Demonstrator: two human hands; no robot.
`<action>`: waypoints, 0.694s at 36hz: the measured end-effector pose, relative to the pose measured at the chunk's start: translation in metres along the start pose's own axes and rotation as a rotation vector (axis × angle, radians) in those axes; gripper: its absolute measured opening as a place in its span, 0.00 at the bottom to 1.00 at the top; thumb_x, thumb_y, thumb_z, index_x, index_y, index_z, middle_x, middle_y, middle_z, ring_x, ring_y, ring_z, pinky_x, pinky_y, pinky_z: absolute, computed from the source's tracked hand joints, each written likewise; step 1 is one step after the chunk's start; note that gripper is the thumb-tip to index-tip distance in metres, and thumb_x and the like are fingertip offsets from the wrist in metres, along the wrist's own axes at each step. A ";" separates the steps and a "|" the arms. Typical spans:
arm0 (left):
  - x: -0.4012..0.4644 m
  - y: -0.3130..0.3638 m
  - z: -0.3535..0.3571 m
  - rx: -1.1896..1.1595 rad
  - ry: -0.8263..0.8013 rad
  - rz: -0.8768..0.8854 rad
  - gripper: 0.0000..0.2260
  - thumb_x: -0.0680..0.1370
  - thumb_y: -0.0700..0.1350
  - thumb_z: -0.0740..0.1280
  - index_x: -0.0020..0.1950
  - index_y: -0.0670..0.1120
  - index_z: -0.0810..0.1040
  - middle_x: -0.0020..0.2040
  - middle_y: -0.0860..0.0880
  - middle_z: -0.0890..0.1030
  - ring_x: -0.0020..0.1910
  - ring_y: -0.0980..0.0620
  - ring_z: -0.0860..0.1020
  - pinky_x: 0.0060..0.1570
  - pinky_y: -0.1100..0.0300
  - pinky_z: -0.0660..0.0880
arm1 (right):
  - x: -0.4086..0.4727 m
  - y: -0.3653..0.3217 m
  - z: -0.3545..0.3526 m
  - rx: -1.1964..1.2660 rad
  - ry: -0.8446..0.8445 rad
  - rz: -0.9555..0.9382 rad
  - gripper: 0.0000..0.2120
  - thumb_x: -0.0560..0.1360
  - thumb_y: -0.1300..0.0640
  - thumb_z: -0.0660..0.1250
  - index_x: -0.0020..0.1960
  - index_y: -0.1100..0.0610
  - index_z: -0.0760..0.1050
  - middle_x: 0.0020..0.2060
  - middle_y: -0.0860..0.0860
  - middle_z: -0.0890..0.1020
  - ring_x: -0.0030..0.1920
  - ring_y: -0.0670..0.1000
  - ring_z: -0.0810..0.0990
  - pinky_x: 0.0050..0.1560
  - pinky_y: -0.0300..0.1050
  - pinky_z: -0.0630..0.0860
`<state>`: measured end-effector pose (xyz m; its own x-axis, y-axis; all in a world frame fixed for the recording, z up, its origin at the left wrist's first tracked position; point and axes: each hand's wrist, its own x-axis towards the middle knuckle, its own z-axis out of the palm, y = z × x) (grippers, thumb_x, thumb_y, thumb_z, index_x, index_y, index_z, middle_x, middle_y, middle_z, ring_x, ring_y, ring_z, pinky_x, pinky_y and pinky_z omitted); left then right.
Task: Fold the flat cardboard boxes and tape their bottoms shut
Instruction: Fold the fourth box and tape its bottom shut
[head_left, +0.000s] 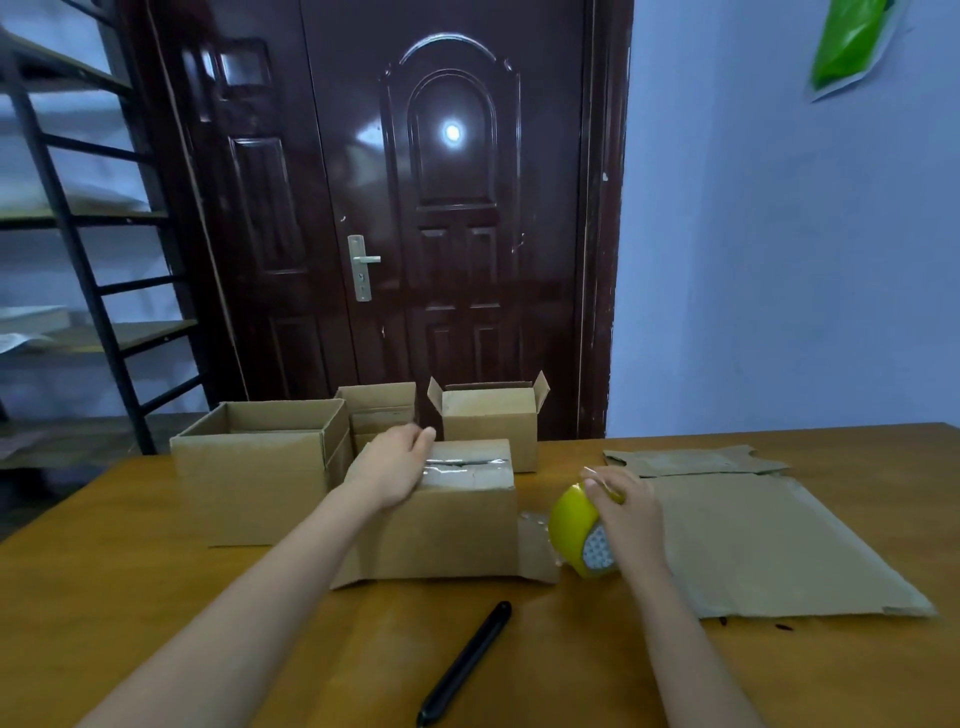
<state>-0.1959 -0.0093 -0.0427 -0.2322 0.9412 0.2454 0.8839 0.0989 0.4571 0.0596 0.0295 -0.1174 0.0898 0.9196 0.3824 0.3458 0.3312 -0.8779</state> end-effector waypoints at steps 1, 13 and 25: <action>-0.001 -0.004 0.002 0.025 -0.012 -0.002 0.19 0.83 0.54 0.49 0.54 0.45 0.76 0.54 0.45 0.79 0.54 0.44 0.76 0.57 0.49 0.71 | -0.001 -0.002 -0.004 0.020 -0.043 -0.017 0.05 0.76 0.57 0.67 0.49 0.51 0.80 0.45 0.42 0.77 0.52 0.45 0.73 0.52 0.43 0.70; 0.004 -0.007 0.018 0.370 -0.218 0.073 0.28 0.81 0.60 0.45 0.78 0.48 0.55 0.78 0.50 0.56 0.77 0.50 0.53 0.74 0.48 0.50 | -0.048 -0.053 -0.021 -0.338 -0.689 -0.204 0.04 0.74 0.55 0.69 0.46 0.50 0.83 0.40 0.36 0.78 0.47 0.34 0.75 0.51 0.31 0.70; 0.002 -0.008 0.020 0.339 -0.199 0.063 0.27 0.81 0.61 0.45 0.78 0.49 0.55 0.78 0.51 0.58 0.77 0.50 0.53 0.75 0.47 0.49 | -0.090 -0.050 0.040 -0.693 -0.808 -0.245 0.13 0.76 0.61 0.59 0.47 0.62 0.82 0.44 0.56 0.84 0.44 0.55 0.81 0.53 0.44 0.77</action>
<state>-0.1950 -0.0013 -0.0629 -0.1192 0.9898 0.0784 0.9856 0.1084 0.1300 -0.0033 -0.0611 -0.1193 -0.6057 0.7957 0.0000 0.7443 0.5667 -0.3534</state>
